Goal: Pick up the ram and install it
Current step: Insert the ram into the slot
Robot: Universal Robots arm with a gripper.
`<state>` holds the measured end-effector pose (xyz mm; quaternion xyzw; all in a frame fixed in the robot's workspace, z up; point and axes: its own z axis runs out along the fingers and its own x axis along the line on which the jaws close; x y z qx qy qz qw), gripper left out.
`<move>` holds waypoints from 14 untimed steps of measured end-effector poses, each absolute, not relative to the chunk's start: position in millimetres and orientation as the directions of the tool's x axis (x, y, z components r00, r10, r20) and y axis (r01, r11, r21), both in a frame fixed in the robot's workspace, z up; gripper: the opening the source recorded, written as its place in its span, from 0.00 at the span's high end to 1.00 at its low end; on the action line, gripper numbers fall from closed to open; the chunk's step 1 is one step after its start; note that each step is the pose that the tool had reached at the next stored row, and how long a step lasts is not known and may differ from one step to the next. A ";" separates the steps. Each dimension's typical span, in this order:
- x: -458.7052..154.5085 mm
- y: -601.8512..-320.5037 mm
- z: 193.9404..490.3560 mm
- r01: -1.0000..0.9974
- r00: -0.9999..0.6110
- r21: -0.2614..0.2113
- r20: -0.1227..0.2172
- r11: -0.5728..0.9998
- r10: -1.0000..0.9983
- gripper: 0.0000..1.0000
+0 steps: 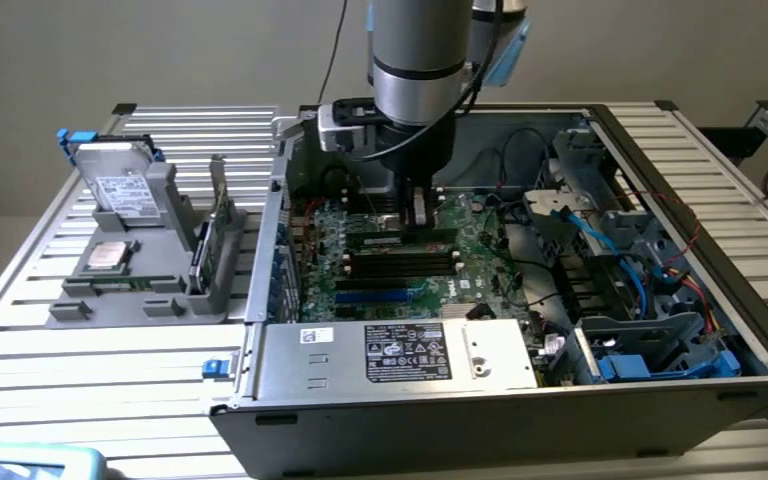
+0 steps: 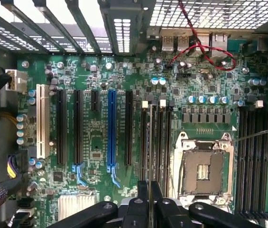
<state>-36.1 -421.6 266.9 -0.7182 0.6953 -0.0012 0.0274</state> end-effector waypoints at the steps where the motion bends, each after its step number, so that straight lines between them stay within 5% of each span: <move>1: -35.9 -421.6 265.5 -0.998 0.042 -0.041 -0.036 -0.041 -0.998 0.86; 14: -31.3 -421.6 253.1 -0.999 0.029 -0.041 -0.040 -0.027 -0.999 0.86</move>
